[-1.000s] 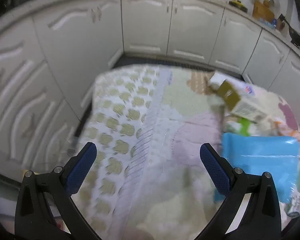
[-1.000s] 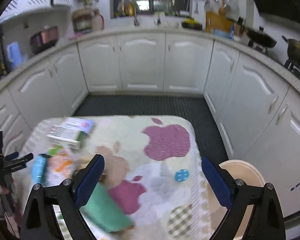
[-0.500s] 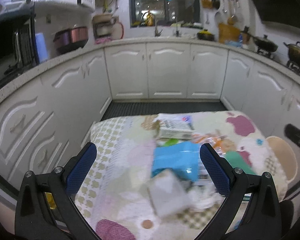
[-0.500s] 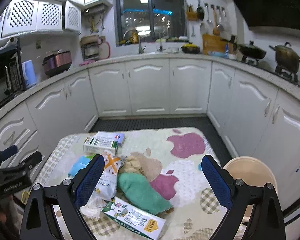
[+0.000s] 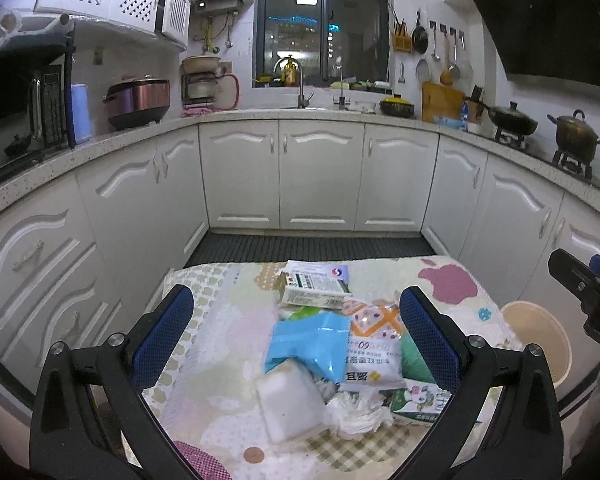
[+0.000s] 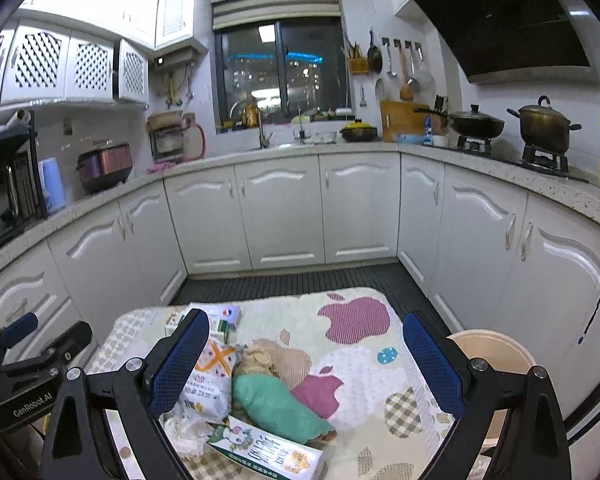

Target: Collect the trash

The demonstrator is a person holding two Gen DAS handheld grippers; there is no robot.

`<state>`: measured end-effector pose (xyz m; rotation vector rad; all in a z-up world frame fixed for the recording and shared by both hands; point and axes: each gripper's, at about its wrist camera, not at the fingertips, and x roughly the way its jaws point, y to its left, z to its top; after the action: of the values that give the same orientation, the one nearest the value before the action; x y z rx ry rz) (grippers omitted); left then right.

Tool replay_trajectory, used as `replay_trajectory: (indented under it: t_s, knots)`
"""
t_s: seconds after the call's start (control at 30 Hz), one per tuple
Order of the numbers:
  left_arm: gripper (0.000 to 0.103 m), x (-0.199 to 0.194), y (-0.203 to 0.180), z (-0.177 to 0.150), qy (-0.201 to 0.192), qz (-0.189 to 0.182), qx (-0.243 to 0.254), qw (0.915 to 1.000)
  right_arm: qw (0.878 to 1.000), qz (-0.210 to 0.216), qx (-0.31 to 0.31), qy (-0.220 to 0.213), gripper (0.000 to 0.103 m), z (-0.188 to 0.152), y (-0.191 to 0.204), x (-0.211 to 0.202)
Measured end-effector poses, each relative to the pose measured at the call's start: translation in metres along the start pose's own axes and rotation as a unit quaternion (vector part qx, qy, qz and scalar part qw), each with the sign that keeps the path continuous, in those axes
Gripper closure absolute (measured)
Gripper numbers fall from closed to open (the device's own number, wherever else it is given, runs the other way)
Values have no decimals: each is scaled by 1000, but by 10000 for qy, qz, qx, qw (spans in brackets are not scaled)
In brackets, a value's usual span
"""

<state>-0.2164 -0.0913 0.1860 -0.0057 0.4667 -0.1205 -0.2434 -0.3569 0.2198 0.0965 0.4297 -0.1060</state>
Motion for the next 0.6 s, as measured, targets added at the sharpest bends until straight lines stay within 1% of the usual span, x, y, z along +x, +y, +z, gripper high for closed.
replay_trajectory:
  t_s: [0.17,0.3,0.6]
  knots:
    - [0,-2,-2,1,-53,-38,-7,10000,9999,-20,-3,-104,6,3,2,-3]
    - [0,-4,-1,2,-174,-49,-9,9998,9999,-28,-22,-168,6,3,5,-3]
    - [0,-4,-3,4,-208,-28,-38,9998,9996,-38,-54,-278,6,3,8,-3]
